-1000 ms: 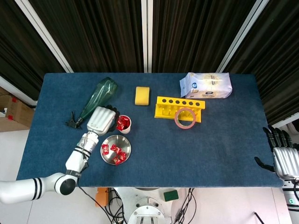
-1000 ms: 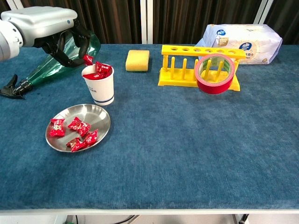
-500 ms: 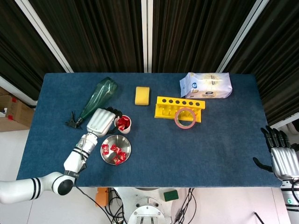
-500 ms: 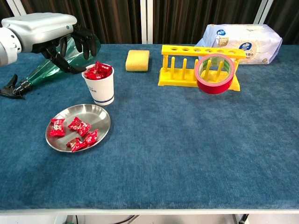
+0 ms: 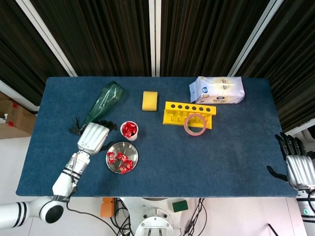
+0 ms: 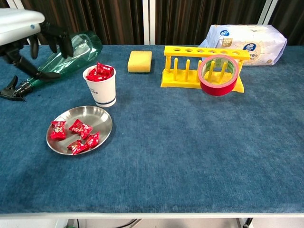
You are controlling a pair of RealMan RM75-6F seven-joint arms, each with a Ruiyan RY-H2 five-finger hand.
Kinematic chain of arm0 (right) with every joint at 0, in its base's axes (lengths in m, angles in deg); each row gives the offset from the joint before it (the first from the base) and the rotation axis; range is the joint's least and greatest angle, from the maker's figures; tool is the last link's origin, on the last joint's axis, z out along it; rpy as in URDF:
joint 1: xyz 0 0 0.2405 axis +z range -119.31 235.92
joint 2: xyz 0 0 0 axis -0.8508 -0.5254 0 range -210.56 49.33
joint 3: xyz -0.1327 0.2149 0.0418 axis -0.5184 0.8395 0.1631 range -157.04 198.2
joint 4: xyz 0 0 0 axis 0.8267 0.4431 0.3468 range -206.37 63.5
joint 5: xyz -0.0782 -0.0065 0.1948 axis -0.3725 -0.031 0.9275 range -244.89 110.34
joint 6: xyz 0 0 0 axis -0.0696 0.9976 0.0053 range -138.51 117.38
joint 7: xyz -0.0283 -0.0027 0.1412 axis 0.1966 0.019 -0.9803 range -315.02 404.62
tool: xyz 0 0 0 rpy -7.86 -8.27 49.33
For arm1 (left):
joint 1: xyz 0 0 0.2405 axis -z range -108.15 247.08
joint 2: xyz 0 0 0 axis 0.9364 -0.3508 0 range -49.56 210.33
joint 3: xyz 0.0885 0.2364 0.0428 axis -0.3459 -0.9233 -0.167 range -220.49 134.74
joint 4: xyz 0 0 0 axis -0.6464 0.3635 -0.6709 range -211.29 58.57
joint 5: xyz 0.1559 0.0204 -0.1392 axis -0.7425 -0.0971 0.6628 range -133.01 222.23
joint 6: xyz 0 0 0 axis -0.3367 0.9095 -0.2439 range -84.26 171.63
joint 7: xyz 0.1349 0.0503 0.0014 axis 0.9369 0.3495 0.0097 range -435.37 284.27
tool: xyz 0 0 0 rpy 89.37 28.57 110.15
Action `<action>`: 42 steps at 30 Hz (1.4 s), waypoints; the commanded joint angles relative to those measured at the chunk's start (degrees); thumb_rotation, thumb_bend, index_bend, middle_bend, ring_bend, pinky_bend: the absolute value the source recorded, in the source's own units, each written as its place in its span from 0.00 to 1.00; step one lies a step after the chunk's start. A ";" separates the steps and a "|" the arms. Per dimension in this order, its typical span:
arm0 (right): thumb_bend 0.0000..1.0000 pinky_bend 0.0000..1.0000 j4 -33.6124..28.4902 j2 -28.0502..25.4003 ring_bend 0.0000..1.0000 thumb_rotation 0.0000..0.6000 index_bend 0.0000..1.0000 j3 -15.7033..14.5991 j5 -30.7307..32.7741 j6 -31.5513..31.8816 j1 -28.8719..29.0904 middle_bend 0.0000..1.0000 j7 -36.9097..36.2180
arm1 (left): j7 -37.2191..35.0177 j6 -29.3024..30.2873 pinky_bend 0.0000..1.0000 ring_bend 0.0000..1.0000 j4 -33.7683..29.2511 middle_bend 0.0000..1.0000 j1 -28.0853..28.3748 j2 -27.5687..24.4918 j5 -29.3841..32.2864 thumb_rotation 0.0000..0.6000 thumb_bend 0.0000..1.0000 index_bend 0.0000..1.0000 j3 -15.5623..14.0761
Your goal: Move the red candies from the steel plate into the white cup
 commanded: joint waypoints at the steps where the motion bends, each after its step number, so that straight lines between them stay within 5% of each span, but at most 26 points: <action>1: 0.20 0.00 -0.13 0.10 0.00 1.00 0.00 -0.15 -0.15 -0.05 0.02 0.00 0.43 | 1.53 -0.10 0.43 0.30 -2.54 0.37 -2.73 -2.59 0.03 1.00 0.24 0.39 -3.82; 3: 0.20 0.00 -0.30 0.21 0.00 1.00 0.00 -0.27 -0.33 0.05 -0.04 0.00 0.80 | 1.00 -1.42 0.31 0.21 -2.92 0.31 -3.44 -2.93 0.83 1.00 0.23 0.38 -5.23; 7: 0.20 0.00 -0.42 0.47 0.00 1.00 0.00 -0.38 -0.30 -0.09 0.00 0.00 1.49 | -0.85 -3.64 0.24 0.12 -1.72 0.23 -4.05 -2.43 0.14 1.00 0.22 0.33 -6.94; 20: 0.20 0.00 -0.21 0.46 0.00 1.00 0.00 -0.30 0.04 -0.64 0.24 0.00 1.19 | -2.08 -5.97 0.24 0.10 6.77 0.19 -4.83 4.34 -1.50 1.00 0.22 0.31 -7.42; 42: 0.20 0.00 -0.23 0.74 0.00 1.00 0.00 -0.24 0.46 -1.12 0.53 0.00 1.90 | -2.41 -8.86 0.28 0.10 9.70 0.23 -4.41 7.03 0.95 1.00 0.29 0.41 -5.53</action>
